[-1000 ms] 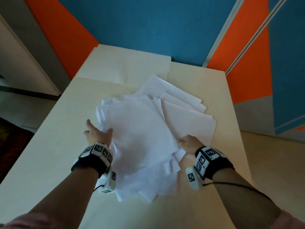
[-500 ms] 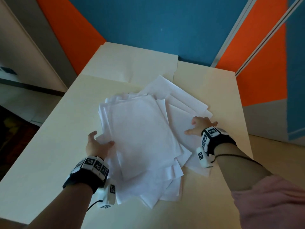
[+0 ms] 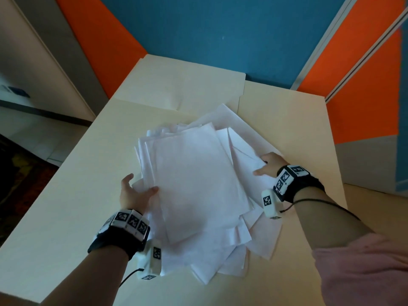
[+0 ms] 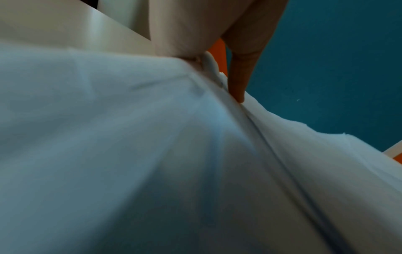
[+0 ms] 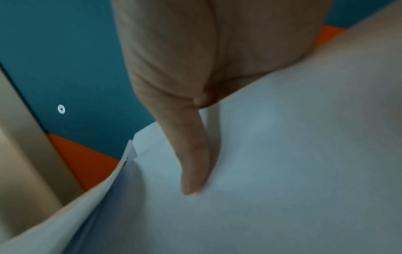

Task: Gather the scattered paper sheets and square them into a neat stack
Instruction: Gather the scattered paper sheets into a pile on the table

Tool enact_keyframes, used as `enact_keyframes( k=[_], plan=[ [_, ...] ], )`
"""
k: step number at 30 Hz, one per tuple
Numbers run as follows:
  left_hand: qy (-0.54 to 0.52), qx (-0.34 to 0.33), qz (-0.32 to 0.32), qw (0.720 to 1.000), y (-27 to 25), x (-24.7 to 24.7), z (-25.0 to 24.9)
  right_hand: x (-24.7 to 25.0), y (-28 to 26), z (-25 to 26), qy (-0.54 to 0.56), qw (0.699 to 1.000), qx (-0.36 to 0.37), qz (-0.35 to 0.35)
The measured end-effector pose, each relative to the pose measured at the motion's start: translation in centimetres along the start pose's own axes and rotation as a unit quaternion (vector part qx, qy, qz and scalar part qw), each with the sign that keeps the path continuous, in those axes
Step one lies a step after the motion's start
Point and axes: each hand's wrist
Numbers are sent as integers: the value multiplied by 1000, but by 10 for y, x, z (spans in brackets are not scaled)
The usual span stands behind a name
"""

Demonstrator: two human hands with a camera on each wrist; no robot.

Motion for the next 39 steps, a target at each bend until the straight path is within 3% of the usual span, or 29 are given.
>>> enact_keyframes(
  k=[3,6,8,12,14,15,20,24,26,28,33,39],
  plan=[
    [-1,8,-1,1000,4,-1,2,19,-10,2,61,988,-23,-143],
    [1,7,5,1000,7,-3,3,49,-20,0,129,934,-60,-328],
    [-1,4,8,1000,8,-3,3,66,-25,1,166,897,-54,-407],
    [3,-7,10,1000,9,-2,1,83,-32,0,298,821,-107,-476],
    [-1,-4,12,1000,12,-2,-1,83,-35,1,359,800,-119,-466],
    [2,-6,14,1000,15,-2,-1,79,-36,3,384,804,-118,-439],
    [-28,-2,21,999,19,-5,-6,11,-44,37,409,884,-64,-219],
    [-74,10,60,995,20,-2,-16,-43,-51,56,361,926,-51,-100],
    [-60,15,52,997,20,-3,-16,-57,-51,63,322,941,-42,-97],
    [-54,14,59,997,21,-4,-13,-56,-42,58,278,950,-46,-136],
    [-22,-6,76,997,26,-3,-10,-16,-9,8,123,959,-117,-226],
    [-37,-9,66,997,29,-6,-4,7,12,-29,80,985,-116,-100]
  ],
)
Point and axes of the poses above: each hand's wrist, its own y-axis towards the middle knuckle, its own x-axis out of the back of the hand, z = x × y, and after that the axes turned 5 degrees about -z, right-handed
